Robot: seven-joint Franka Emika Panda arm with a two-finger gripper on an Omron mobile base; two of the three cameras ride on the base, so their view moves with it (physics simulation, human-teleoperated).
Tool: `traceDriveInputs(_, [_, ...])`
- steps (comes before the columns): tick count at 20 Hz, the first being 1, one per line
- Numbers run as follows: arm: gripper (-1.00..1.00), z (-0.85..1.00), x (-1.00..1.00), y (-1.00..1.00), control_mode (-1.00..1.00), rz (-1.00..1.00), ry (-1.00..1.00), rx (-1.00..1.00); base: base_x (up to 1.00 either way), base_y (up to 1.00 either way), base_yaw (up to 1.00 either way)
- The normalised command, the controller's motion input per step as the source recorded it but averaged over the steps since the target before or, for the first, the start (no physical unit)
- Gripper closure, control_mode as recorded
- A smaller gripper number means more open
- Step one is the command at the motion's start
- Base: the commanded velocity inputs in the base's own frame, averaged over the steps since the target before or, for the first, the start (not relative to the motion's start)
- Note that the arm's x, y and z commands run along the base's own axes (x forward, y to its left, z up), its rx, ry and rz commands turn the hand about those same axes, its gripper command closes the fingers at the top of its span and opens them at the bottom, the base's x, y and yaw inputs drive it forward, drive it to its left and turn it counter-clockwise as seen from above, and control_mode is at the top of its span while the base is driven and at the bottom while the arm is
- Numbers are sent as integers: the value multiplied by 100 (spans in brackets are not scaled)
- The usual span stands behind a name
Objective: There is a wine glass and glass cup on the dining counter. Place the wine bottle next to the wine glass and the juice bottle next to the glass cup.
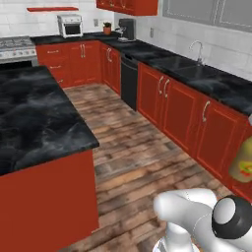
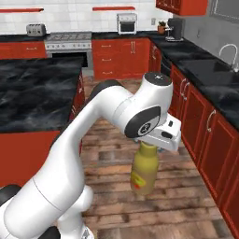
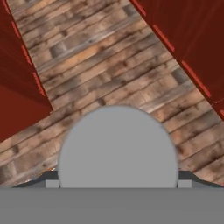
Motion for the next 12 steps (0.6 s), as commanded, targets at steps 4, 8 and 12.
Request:
traceDriveInputs(4, [100, 0, 0, 0, 100, 0, 0, 0, 28, -2, 81])
traceDriveInputs(8, [100, 0, 0, 0, 100, 0, 0, 0, 42, 0, 63])
traceDriveInputs(12, [100, 0, 0, 0, 100, 0, 0, 0, 48, 0, 43])
